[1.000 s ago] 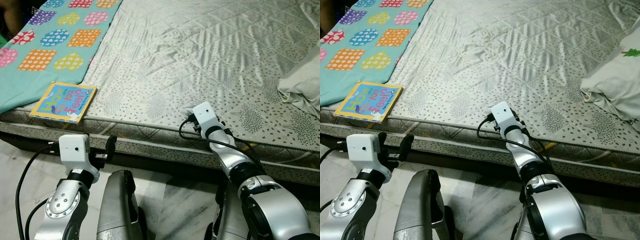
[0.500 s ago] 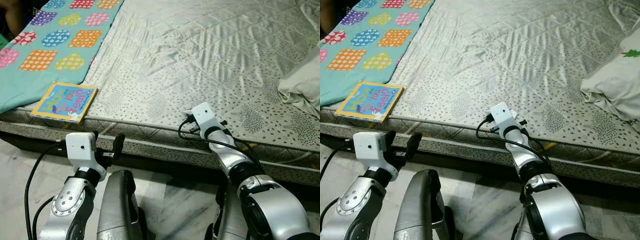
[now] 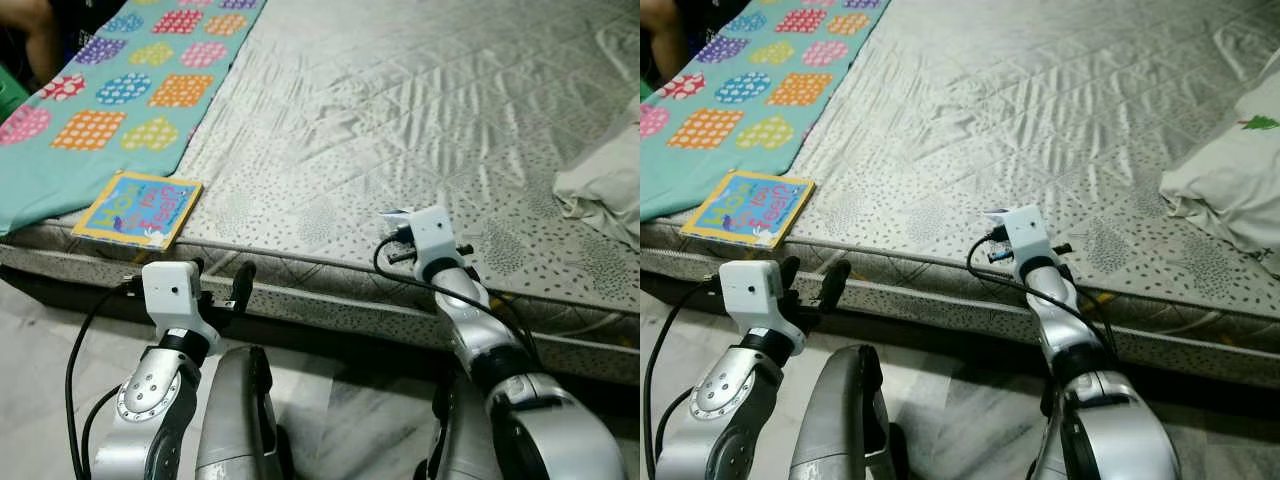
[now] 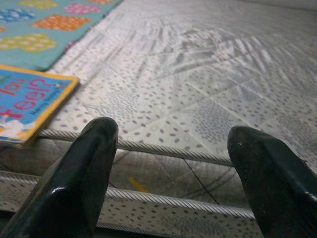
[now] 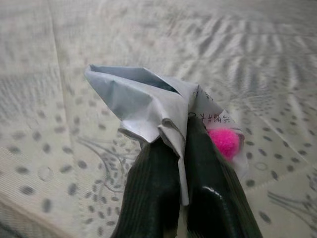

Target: Clean up the room

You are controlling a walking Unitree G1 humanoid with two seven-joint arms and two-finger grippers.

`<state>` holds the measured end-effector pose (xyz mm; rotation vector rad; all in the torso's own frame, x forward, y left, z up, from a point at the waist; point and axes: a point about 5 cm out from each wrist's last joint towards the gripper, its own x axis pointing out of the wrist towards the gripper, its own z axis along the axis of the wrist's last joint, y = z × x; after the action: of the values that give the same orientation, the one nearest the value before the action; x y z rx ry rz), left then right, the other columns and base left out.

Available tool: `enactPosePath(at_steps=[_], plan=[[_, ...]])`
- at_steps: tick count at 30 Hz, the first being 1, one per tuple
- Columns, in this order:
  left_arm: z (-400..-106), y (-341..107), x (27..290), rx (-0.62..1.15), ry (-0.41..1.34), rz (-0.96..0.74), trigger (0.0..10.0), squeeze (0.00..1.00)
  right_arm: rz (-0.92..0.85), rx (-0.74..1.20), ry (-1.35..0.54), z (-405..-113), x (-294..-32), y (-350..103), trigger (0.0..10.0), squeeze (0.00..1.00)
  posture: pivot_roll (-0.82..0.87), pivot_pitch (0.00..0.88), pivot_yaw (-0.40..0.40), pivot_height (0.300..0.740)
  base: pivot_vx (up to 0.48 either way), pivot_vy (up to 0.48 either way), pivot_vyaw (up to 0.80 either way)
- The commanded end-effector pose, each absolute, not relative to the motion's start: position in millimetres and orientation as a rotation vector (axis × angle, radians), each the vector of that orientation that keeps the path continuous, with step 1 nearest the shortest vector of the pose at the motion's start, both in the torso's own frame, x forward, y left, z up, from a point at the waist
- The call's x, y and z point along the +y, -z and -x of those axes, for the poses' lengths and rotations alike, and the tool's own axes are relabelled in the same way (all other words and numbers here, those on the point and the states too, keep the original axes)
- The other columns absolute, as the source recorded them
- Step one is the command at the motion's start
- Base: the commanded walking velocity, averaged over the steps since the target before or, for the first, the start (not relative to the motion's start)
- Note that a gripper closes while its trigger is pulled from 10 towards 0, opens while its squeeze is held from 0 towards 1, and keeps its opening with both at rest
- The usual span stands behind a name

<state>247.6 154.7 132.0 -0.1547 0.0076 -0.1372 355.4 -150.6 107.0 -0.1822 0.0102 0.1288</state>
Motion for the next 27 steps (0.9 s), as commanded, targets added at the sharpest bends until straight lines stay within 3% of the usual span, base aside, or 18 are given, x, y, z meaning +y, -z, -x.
enactPosePath(at_steps=[1,7,8,9,20,27], plan=[[-245,-127,162,0.017,0.100,0.140,10.0,0.00,0.119,-0.038,-0.136,-352,-148,-116,0.0,0.00,-0.05,0.035,0.065,0.510,0.000,0.000,0.00],[-241,-123,165,0.021,0.075,0.136,10.0,0.00,0.013,-0.140,-0.138,-324,-147,-129,0.0,0.00,-0.07,0.028,0.071,0.510,0.000,0.000,0.00],[-241,-122,166,0.020,0.069,0.137,10.0,0.00,-0.011,-0.166,-0.134,-318,-148,-133,2.0,0.00,-0.07,0.025,0.076,0.510,0.000,0.000,0.00],[-242,-122,165,0.018,0.063,0.139,10.0,0.00,-0.041,-0.171,-0.130,-311,-148,-135,10.0,0.00,-0.07,0.023,0.080,0.510,0.000,0.000,0.00],[-251,-123,162,0.007,0.075,0.160,10.0,0.00,-0.150,-0.156,-0.153,-294,-139,-149,10.0,0.00,-0.10,0.017,0.102,0.510,0.000,0.000,0.00],[-255,-124,162,-0.001,0.078,0.163,10.0,0.00,-0.151,-0.167,-0.156,-300,-138,-161,10.0,0.00,-0.10,0.011,0.108,0.559,0.000,0.000,0.00]])
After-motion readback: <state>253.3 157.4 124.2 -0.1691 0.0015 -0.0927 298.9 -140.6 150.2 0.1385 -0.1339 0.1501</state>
